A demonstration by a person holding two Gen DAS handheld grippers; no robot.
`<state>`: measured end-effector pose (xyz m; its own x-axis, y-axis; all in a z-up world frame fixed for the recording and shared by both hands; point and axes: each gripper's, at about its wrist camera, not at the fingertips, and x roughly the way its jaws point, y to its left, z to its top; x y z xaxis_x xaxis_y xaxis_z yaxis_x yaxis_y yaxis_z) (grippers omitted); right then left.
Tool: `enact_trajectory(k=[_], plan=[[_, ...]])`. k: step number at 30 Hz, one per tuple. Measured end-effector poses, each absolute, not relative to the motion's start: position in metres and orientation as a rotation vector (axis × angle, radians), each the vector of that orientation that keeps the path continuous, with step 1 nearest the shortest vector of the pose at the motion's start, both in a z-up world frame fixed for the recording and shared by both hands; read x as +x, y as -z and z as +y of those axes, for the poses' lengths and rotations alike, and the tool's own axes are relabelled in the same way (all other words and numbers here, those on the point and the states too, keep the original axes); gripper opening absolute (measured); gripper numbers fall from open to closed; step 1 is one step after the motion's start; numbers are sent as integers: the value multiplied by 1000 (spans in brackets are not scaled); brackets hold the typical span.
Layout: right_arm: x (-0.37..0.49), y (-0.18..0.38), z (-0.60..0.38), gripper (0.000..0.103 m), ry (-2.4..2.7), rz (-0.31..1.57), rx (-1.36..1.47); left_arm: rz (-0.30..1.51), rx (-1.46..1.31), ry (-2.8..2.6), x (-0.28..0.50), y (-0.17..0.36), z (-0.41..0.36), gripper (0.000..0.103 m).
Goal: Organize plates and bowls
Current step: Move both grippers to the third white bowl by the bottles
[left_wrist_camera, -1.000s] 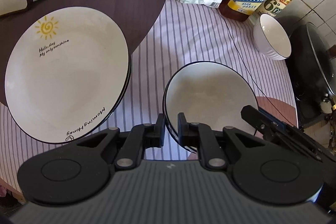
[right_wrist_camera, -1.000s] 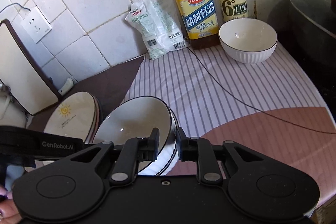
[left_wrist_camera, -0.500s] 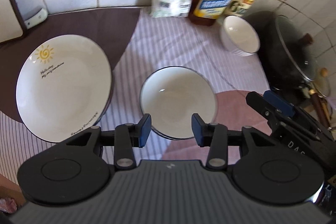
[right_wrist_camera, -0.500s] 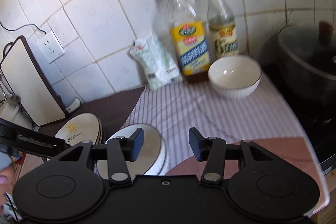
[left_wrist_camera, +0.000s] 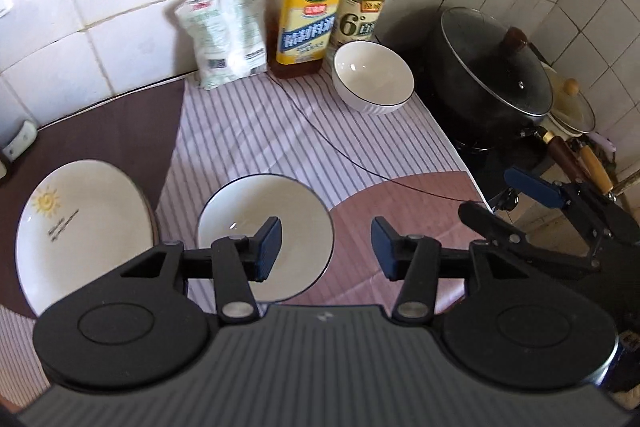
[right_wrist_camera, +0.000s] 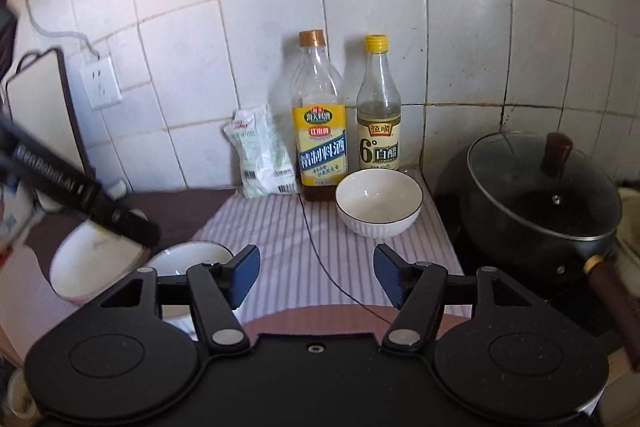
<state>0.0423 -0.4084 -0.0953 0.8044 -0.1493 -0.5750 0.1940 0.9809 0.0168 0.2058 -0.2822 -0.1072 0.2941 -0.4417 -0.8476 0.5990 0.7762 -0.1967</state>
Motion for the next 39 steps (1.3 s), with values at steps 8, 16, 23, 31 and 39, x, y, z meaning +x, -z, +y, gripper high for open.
enact_trajectory(k=[8,16,23,31,39], plan=[[61,124,-423,70,203,613,58,974,175,729,228,126,-323,49],[105,172,-440,73,205,650,39,962,143,760,267,149,-364,52],[152,212,-466,75,269,768,54,1011,92,802,290,176,-391,64],[188,233,-480,77,257,799,59,1097,65,756,331,200,-425,62],[207,234,-486,85,259,762,27,1132,94,638,365,223,-451,66]])
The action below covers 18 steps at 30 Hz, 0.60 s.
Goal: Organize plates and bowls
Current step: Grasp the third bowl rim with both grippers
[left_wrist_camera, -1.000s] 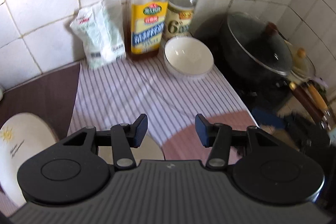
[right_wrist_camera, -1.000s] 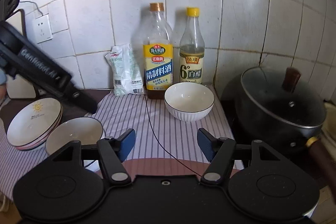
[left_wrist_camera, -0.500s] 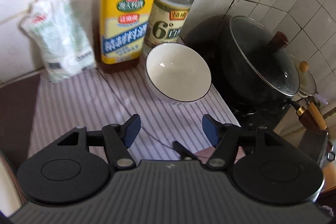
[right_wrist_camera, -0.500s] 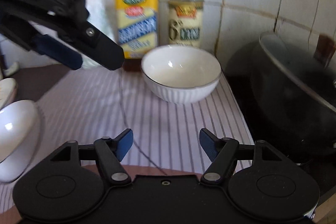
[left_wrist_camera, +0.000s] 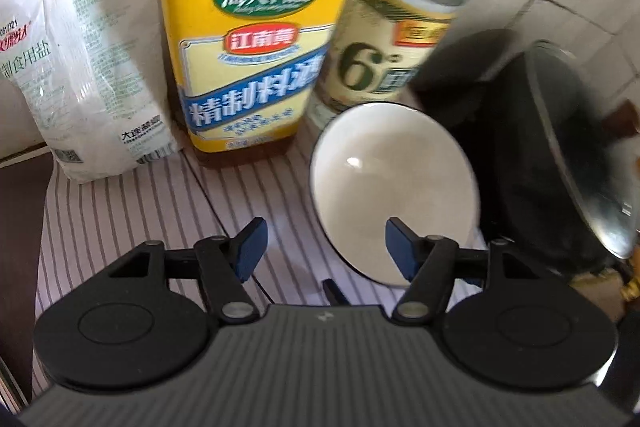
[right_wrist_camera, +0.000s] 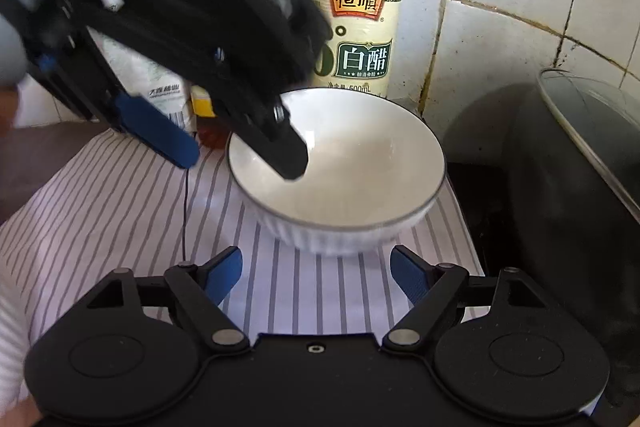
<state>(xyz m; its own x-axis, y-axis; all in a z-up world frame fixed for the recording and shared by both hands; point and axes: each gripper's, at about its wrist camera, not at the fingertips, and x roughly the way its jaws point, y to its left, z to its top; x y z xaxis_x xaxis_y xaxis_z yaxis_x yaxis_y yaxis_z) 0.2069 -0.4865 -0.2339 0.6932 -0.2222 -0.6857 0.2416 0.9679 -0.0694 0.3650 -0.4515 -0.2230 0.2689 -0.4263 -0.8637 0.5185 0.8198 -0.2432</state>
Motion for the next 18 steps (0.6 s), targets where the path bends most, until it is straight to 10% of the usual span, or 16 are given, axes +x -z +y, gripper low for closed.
enact_trajectory(k=[3,6,9,18], plan=[[215,235,-492,85,281,761,51,1155,64,613,374,233,-452,62],[218,235,-496,86,285,748,75,1168,46,609,378,237,-451,24],[217,238,-499,87,271,738,89,1165,-5,633,379,239,-448,13],[221,248,-504,92,267,718,88,1169,-7,614,379,256,-458,11]])
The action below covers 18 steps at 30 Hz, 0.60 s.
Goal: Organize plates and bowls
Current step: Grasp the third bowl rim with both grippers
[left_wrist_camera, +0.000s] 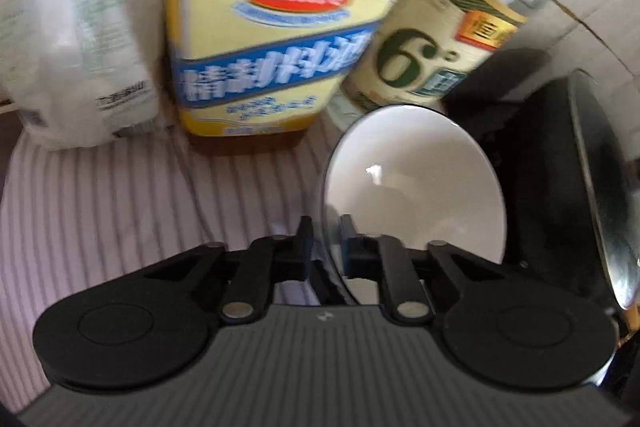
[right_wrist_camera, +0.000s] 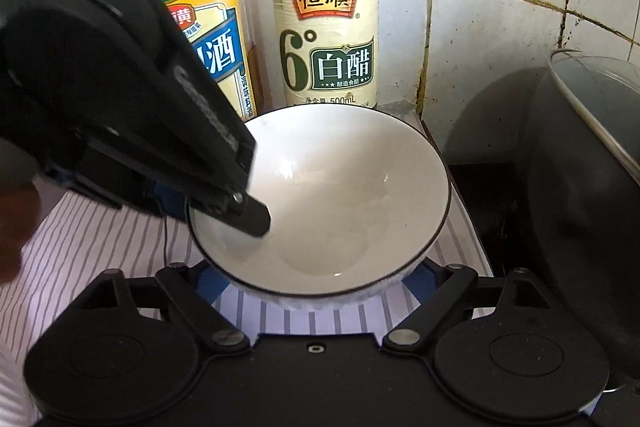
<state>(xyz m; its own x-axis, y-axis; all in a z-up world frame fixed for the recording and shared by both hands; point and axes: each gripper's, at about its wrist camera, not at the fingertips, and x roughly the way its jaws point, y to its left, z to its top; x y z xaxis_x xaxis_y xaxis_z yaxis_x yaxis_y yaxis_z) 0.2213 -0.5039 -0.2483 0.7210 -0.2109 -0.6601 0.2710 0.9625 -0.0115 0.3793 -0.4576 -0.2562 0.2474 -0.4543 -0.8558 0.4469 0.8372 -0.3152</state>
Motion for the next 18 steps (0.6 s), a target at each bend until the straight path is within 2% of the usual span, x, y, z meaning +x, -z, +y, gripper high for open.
enact_trajectory(k=[9,18], plan=[[213,250,-496,93,269,662,66,1156,52,661,361,244,-445,12],[183,221,-473,93,242,628,57,1149,89,655,326,205,-423,12]])
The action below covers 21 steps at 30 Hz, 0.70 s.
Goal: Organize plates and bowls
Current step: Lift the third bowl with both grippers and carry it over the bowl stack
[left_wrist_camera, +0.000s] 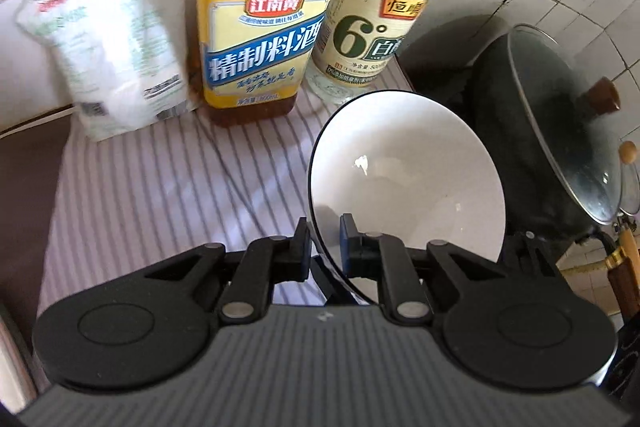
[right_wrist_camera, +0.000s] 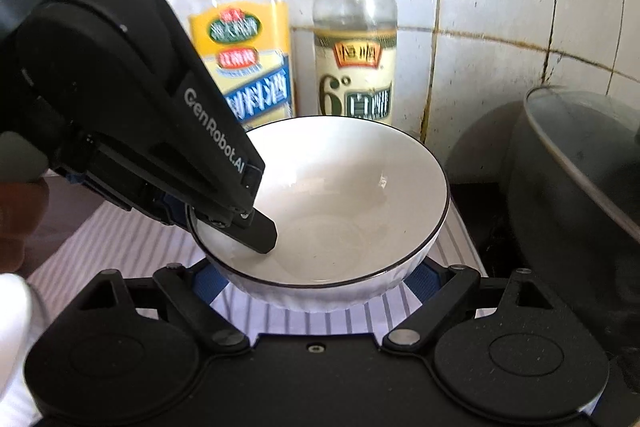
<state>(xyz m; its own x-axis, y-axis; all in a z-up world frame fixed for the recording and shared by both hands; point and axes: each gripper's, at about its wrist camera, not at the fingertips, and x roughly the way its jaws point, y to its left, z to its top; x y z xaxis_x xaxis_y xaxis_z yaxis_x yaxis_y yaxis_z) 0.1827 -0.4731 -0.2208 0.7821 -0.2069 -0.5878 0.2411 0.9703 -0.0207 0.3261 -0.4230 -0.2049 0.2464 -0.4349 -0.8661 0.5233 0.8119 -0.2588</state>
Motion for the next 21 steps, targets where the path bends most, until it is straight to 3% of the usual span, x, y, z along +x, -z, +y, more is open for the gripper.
enact_trajectory(k=[11,21], plan=[[135,173,-432,93,258,574,32,1095,86,692,275,144,-384,13],[106,158,-390,93,231,596,63,1063,171,664,228,125,-337,15]])
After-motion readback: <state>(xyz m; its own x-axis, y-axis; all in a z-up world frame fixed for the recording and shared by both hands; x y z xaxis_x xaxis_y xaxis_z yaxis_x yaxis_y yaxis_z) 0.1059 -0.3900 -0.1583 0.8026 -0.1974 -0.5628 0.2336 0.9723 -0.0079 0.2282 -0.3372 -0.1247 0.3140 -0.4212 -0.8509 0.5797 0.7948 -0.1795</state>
